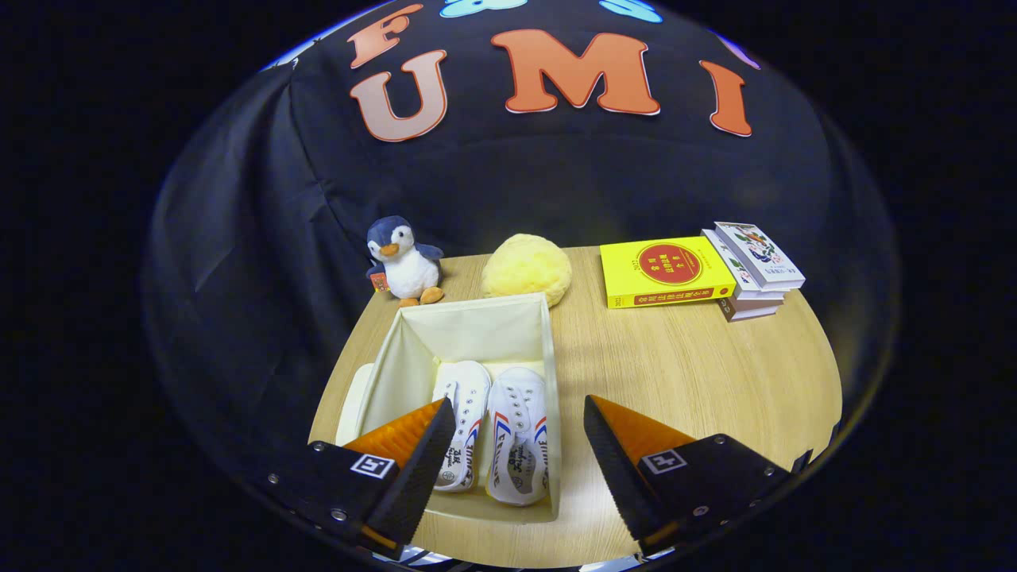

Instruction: Open the storage box then place both shoes into the box .Put the left shoe in first, then the right shoe, with the right side of both shoes facing outward in a uniform manner.

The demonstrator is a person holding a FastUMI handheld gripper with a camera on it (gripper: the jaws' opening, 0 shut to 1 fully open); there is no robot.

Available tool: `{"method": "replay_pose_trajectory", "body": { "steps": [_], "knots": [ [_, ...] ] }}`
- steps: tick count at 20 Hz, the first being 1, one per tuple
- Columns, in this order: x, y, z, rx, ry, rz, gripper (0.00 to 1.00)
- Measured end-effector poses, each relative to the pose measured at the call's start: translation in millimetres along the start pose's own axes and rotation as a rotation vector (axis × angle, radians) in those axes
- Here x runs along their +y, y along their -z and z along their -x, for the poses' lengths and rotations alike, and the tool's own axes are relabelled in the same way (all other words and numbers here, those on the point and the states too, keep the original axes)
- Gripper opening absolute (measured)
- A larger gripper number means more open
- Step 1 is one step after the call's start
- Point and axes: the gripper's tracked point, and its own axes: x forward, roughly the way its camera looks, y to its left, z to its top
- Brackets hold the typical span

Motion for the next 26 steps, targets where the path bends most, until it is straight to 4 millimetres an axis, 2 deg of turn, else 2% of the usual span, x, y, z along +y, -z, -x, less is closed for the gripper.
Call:
{"method": "replay_pose_trajectory", "body": {
  "steps": [6,11,15,18,22,26],
  "knots": [
    [-42,-31,38,-0.094,-0.001,-0.034,0.99],
    [-93,-66,75,-0.194,0.020,-0.034,0.98],
    [-141,-89,101,-0.274,0.046,-0.037,0.98],
    [-190,-114,120,-0.389,0.119,-0.023,0.98],
    [-232,-119,139,-0.434,0.118,-0.023,0.98],
    [-281,-120,146,-0.445,0.135,-0.031,0.99]
  ]
}}
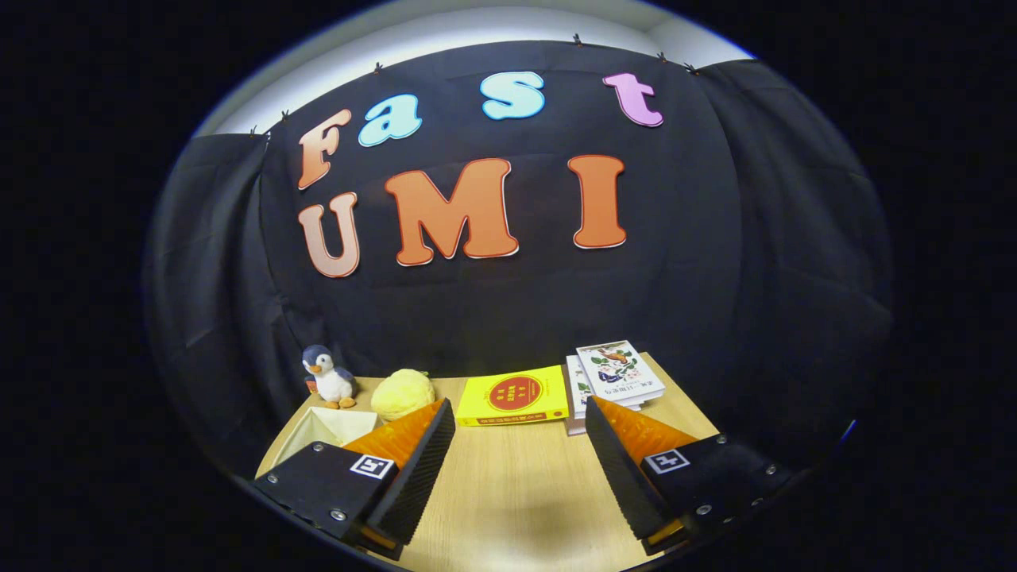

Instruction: Open the storage box then place both shoes into the box .Put the left shoe in first, then the right shoe, with the right side of both shoes facing outward in a uniform manner.

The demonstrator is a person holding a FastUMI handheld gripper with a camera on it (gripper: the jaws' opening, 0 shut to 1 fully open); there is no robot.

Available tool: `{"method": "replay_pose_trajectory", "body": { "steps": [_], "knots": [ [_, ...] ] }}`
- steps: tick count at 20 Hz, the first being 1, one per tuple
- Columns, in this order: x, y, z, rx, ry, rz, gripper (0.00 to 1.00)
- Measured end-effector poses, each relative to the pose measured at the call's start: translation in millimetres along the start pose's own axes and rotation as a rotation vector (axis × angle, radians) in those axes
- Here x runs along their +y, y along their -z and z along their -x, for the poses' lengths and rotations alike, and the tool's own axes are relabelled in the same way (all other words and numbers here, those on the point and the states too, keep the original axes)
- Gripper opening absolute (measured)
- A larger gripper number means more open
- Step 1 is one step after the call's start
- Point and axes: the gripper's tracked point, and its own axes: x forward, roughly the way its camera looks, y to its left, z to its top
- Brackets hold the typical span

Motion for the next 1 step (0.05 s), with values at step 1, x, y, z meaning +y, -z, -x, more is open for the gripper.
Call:
{"method": "replay_pose_trajectory", "body": {
  "steps": [1],
  "knots": [
    [-10.7,-0.4,0.7,-0.002,0.005,0.002,0.99]
  ]
}}
